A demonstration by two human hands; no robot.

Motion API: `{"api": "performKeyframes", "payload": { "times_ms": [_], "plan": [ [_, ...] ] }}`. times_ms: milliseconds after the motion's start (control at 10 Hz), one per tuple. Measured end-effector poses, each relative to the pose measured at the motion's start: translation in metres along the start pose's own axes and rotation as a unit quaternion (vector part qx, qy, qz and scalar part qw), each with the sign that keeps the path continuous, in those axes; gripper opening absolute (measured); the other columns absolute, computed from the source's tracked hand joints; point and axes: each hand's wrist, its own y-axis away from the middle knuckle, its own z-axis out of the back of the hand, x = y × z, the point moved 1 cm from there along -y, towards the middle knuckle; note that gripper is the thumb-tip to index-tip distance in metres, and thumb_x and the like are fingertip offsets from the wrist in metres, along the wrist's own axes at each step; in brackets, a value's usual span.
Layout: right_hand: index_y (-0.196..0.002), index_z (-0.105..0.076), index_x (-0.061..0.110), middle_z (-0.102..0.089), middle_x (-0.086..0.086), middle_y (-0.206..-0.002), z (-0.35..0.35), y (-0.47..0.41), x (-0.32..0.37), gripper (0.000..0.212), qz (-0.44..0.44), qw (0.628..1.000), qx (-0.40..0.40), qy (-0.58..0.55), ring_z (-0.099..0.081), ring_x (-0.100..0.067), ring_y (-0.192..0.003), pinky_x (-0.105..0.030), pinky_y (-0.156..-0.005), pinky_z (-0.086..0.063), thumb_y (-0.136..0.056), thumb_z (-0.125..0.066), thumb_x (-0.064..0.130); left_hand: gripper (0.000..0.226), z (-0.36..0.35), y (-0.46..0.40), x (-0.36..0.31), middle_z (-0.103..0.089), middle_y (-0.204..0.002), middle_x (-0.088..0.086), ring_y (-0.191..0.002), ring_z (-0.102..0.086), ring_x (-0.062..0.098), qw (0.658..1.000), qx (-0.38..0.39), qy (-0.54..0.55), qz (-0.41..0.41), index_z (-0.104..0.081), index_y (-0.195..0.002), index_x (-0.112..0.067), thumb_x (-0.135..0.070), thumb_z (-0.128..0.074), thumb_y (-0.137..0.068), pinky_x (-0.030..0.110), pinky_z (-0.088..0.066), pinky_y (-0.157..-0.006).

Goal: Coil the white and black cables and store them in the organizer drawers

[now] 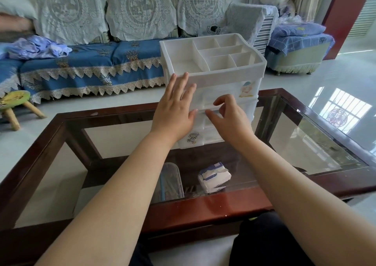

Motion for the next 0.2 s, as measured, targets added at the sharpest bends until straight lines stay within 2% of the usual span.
{"api": "performKeyframes", "payload": {
  "times_ms": [100, 200],
  "plan": [
    [-0.089, -0.057, 0.02, -0.05, 0.008, -0.062, 0.043, 0.033, 0.036, 0.01, 0.032, 0.978, -0.031, -0.204, -0.042, -0.005, -0.053, -0.019, -0.052, -0.035, -0.088, -0.066, 0.026, 0.05, -0.007, 0.02, 0.001, -0.028, -0.156, 0.009, -0.146, -0.016, 0.028, 0.997, 0.004, 0.072, 0.039, -0.045, -0.141, -0.014, -0.031, -0.054, -0.094, 0.037, -0.012, -0.118],
    [-0.078, -0.061, 0.018, -0.053, 0.01, -0.059, 0.099, 0.074, 0.076, 0.008, 0.095, 0.916, -0.063, -0.384, -0.043, -0.01, -0.052, -0.019, -0.05, -0.036, -0.086, -0.064, 0.018, 0.033, -0.013, 0.047, 0.011, -0.05, -0.139, 0.005, -0.133, -0.036, 0.025, 0.986, 0.035, 0.129, 0.096, -0.061, -0.123, -0.015, -0.029, -0.055, -0.094, 0.035, -0.029, -0.109]
  ]
}}
